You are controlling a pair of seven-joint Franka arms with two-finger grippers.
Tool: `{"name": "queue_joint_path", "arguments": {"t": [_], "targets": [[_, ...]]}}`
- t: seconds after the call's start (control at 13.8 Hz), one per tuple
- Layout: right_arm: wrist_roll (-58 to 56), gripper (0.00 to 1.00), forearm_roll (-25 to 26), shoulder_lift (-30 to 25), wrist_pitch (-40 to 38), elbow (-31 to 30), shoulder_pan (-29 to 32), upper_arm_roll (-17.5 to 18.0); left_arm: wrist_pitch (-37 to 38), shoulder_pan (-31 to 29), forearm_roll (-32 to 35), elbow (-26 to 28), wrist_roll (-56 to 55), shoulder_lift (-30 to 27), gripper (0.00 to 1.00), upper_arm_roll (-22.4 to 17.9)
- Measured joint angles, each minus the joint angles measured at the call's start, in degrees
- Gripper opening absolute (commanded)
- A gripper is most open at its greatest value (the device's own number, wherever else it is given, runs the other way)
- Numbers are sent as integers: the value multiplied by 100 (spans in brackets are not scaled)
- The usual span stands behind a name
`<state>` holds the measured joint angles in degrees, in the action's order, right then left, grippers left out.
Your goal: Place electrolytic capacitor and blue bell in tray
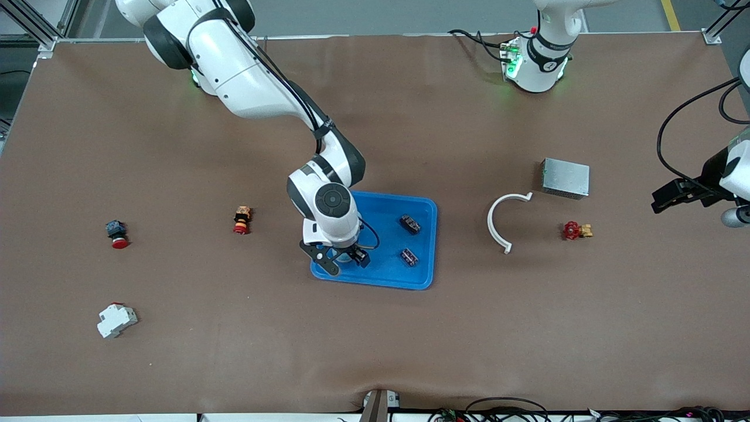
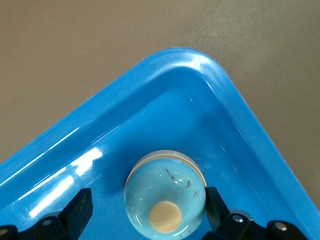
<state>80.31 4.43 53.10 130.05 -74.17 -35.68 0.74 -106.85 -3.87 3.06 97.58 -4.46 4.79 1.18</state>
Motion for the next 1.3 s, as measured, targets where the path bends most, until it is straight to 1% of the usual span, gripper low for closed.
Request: {"name": "queue_joint_path", "arguments": {"t": [0.07, 0.14, 0.22, 0.43, 0.72, 0.87, 1.09, 1.16, 1.3], "targets": [[-1, 100, 0, 0, 2, 20, 1, -19, 3, 301, -27, 25, 0, -25, 100, -322], [-4, 100, 0, 0, 2, 49, 1, -36, 6, 490, -61, 49, 0, -51, 100, -545], [-13, 100, 1, 0, -8, 92, 2, -49, 9, 544, -77, 79, 0, -80, 100, -639], [-203, 100, 1, 0, -303, 263, 16, -71, 10, 543, -86, 166, 0, -155, 100, -681], [-542, 100, -3, -34, -1050, 637, 124, -68, 11, 548, -88, 220, 0, -254, 100, -678], [-1025, 100, -10, -134, -1482, 762, 322, -39, 14, 548, -96, 288, 1, -445, 100, -670], [-2129, 100, -17, -442, -1960, 780, 629, -36, 52, 577, -108, 314, 1, -803, 100, -598], [-2328, 100, -17, -540, -2136, 781, 722, -37, 111, 595, -108, 273, 1, -897, 100, -593], [-2597, 100, -18, -720, -2310, 779, 910, -39, 456, 605, -108, 117, 1, -980, 100, -594]]}}
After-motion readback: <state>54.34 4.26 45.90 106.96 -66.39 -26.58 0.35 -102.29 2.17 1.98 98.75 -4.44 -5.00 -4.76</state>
